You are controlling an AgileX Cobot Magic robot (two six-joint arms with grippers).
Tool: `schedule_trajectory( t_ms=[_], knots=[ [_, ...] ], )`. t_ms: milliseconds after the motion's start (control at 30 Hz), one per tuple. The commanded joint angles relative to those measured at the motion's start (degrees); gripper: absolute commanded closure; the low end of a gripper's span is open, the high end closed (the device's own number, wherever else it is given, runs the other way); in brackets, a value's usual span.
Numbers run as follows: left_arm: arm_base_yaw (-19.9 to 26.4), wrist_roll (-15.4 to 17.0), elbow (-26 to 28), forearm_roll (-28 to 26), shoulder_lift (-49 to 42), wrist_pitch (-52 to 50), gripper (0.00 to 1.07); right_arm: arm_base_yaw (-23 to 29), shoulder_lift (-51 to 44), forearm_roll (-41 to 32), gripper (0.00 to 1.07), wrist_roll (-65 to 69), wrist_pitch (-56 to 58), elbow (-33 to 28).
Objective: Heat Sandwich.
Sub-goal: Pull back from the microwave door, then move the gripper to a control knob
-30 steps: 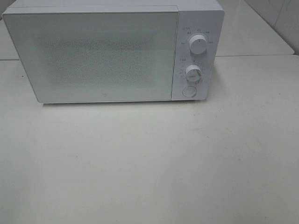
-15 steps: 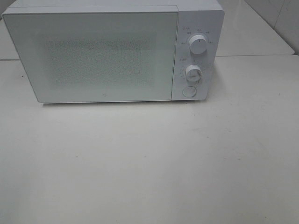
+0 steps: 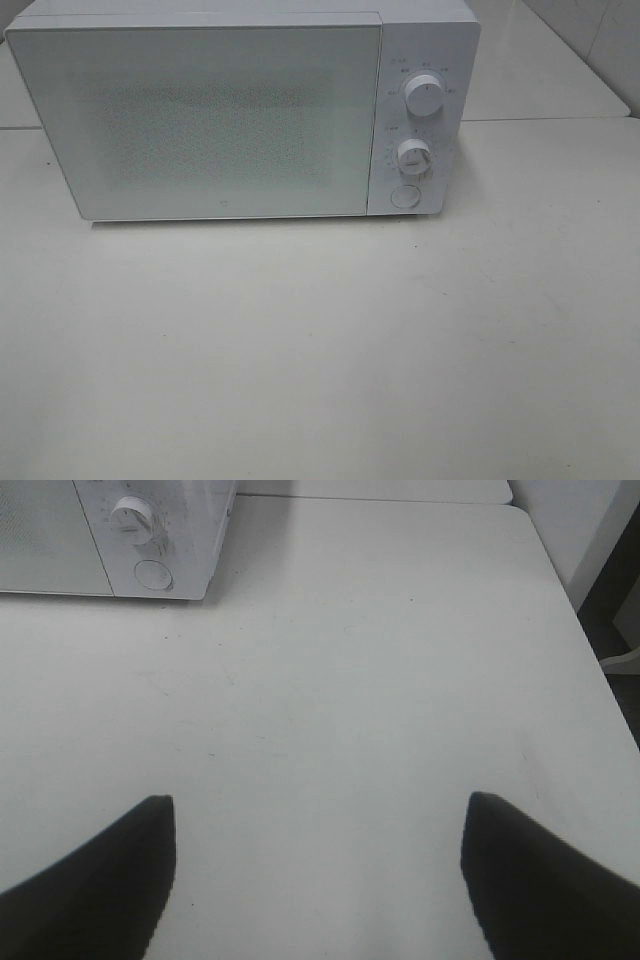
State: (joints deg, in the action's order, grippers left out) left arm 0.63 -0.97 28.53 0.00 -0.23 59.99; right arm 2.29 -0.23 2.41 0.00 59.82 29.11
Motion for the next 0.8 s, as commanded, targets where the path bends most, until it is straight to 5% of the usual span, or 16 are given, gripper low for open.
schedule_trajectory(
  t_ms=[33, 800],
  knots=[
    [0.06, 0.00, -0.23, 0.00, -1.49, -0.57, 0.08, -0.40, -0.97, -0.11, 0.31, 0.63, -0.52, -0.11],
    [0.06, 0.00, -0.23, 0.00, -1.49, -0.57, 0.09, -0.40, -1.03, -0.11, 0.32, 0.63, -0.52, -0.11]
  ],
)
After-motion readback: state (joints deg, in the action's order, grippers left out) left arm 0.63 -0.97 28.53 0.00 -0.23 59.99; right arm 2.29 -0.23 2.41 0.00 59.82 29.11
